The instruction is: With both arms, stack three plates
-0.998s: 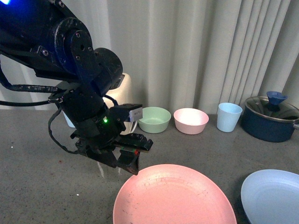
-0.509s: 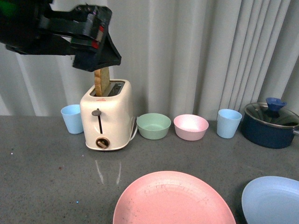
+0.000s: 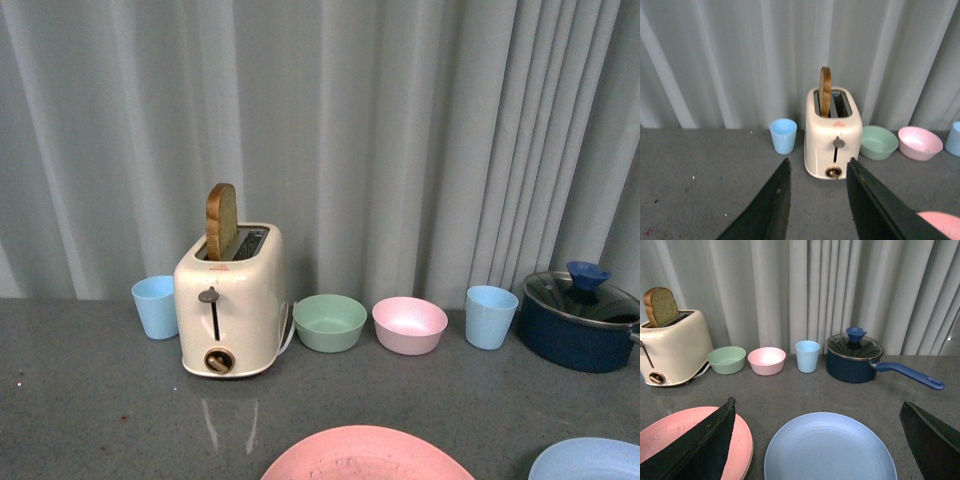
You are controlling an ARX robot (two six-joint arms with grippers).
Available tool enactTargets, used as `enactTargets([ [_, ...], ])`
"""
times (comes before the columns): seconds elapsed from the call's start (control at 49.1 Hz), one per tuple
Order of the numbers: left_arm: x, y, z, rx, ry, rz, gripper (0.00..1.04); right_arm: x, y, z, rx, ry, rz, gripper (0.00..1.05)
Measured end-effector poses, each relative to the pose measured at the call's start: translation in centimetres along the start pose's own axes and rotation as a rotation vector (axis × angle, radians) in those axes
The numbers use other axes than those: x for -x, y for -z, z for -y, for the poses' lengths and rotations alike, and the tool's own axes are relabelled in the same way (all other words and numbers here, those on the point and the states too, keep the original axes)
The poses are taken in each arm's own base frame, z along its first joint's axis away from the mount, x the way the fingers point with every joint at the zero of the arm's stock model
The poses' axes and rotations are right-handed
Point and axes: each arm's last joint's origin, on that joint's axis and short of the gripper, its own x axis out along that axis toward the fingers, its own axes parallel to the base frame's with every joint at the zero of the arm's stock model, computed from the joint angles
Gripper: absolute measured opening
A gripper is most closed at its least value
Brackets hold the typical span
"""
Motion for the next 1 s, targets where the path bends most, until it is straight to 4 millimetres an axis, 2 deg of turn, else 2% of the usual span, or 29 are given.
enactTargets([
  [0.061,0.8,1.5,-0.4,-0.001,0.010,-0.018,0.18,0.0,0.0,0.0,0.000,0.001,0.000,0.97],
  [0.143,1.7,2.2,-0.9,0.010,0.008,-0.003,0.03,0.0,0.0,0.0,0.000,0.001,0.000,0.97],
  [0.55,4.4,5.0,-2.8,0.013,0.005,0.002,0.04,0.0,0.0,0.0,0.000,0.000,0.000,0.97],
  [0.998,6.3,6.5,-2.9,0.015,-0.002,0.001,0.04,0.0,0.0,0.0,0.000,0.000,0.000,0.97],
])
